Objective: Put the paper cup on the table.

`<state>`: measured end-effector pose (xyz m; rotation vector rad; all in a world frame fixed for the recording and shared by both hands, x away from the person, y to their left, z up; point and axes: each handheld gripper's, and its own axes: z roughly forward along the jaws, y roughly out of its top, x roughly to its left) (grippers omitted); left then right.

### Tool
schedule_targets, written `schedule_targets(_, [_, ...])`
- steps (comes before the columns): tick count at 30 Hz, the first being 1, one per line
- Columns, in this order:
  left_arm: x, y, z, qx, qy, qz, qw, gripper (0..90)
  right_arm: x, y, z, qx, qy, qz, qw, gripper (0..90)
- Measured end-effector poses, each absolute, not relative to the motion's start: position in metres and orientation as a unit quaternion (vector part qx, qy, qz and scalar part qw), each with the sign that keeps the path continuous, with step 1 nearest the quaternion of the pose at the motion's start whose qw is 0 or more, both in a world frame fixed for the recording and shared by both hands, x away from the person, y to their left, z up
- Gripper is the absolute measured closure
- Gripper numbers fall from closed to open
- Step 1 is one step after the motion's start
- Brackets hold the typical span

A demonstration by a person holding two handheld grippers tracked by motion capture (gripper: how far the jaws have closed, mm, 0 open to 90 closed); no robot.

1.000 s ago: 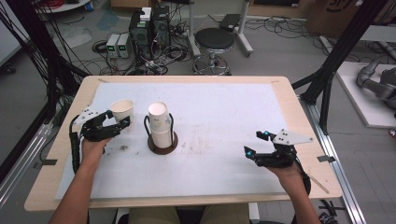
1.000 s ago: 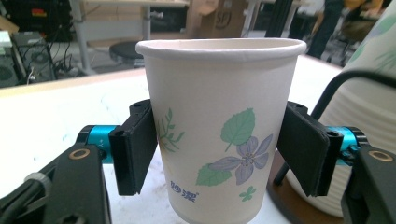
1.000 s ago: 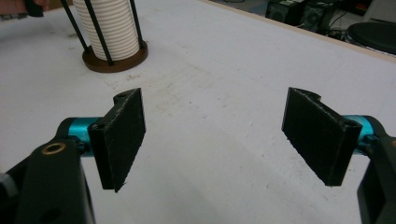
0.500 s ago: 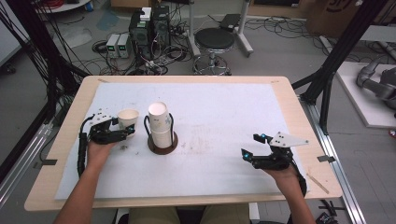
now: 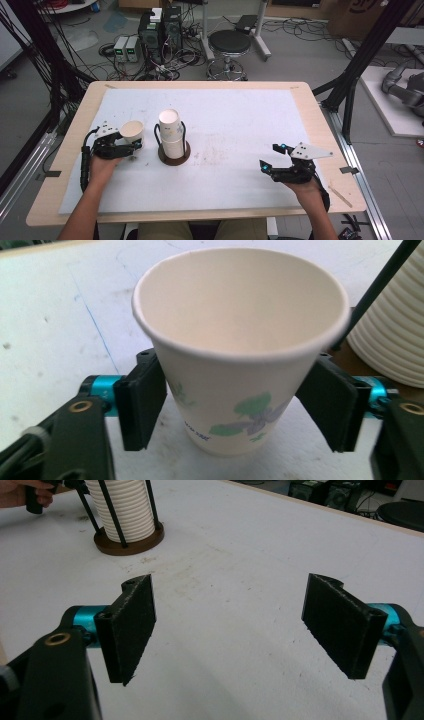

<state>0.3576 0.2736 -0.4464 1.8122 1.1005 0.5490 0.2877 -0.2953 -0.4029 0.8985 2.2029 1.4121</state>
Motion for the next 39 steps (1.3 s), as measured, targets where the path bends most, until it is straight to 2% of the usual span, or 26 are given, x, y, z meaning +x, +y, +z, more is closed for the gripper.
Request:
schedule_targets(1, [0.355, 0.274, -0.447, 0.731, 0.451, 0.222, 0.461, 18.6, 0.287, -0.296, -0.403, 0.32, 0.782, 0.501, 0.186, 21.9])
schedule_targets(2, [0.353, 0.276, -0.447, 0.727, 0.454, 0.223, 0.465, 17.2, 0.287, -0.296, -0.403, 0.32, 0.782, 0.501, 0.188, 22.0])
schedule_targets(13, [0.313, 0.299, -0.432, 0.67, 0.472, 0.235, 0.523, 16.1, 0.284, -0.302, -0.403, 0.331, 0.782, 0.489, 0.2, 21.9])
schedule_targets(17, [0.299, 0.302, -0.425, 0.651, 0.452, 0.243, 0.56, 16.1, 0.28, -0.304, -0.403, 0.347, 0.778, 0.479, 0.212, 21.8])
schedule_targets(25, [0.279, 0.294, -0.415, 0.65, 0.386, 0.252, 0.604, 16.1, 0.274, -0.309, -0.406, 0.361, 0.776, 0.468, 0.219, 21.5])
schedule_targets(39, [0.264, 0.282, -0.416, 0.658, 0.36, 0.246, 0.615, 16.4, 0.272, -0.312, -0.4, 0.366, 0.768, 0.469, 0.238, 21.5])
